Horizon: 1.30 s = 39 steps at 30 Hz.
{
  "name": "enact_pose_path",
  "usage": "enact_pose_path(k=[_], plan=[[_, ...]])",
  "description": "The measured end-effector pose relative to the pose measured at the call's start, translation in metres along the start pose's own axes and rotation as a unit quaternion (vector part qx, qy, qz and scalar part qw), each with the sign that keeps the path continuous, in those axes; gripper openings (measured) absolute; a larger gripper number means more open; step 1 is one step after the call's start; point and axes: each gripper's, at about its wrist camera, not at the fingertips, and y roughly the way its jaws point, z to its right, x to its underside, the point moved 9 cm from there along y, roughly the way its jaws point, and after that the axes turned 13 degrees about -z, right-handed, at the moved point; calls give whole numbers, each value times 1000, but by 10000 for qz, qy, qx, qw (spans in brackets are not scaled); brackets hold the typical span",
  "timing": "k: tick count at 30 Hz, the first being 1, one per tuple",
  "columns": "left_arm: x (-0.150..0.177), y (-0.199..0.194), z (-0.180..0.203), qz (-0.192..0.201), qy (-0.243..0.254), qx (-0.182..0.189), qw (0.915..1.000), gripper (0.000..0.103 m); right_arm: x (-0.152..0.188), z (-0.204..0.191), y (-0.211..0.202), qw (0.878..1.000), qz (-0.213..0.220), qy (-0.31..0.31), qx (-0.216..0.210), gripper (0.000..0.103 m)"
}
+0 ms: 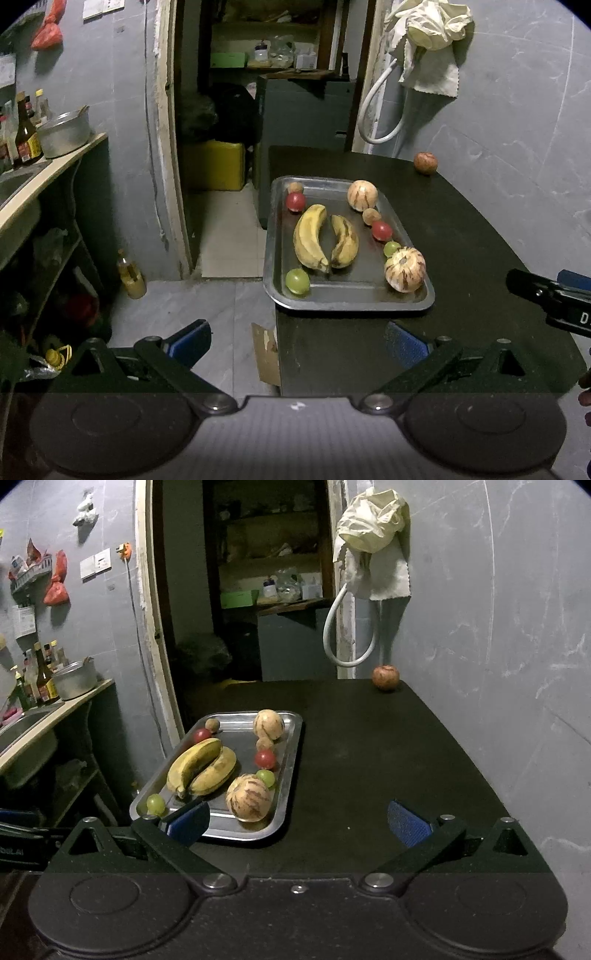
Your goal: Organize fruits
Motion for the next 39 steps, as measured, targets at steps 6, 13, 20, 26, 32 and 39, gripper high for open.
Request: enact_pose_path(k=[6, 13, 20, 26, 32, 39], plan=[[10, -4, 0, -13, -24, -4, 10000, 102, 4, 3, -4, 10000, -46, 10, 22, 102], [13, -6, 0, -10, -15, -19, 10000, 102, 13, 5, -8, 9999, -111, 26, 36, 102], [20, -8, 0, -45, -31, -19, 10000, 102, 16, 3, -7, 9998, -188, 17, 38, 102], [26, -11, -2, -58, -46, -38, 10000, 102, 16, 0, -5, 9998, -206, -14, 18, 102], [26, -12, -6, -63, -78, -56, 9999, 102, 17, -4, -5, 9998, -216, -49, 7, 102], [25, -11, -9, -80, -113, -64, 9999, 102, 16, -5, -3, 9997, -250, -70, -1, 102]])
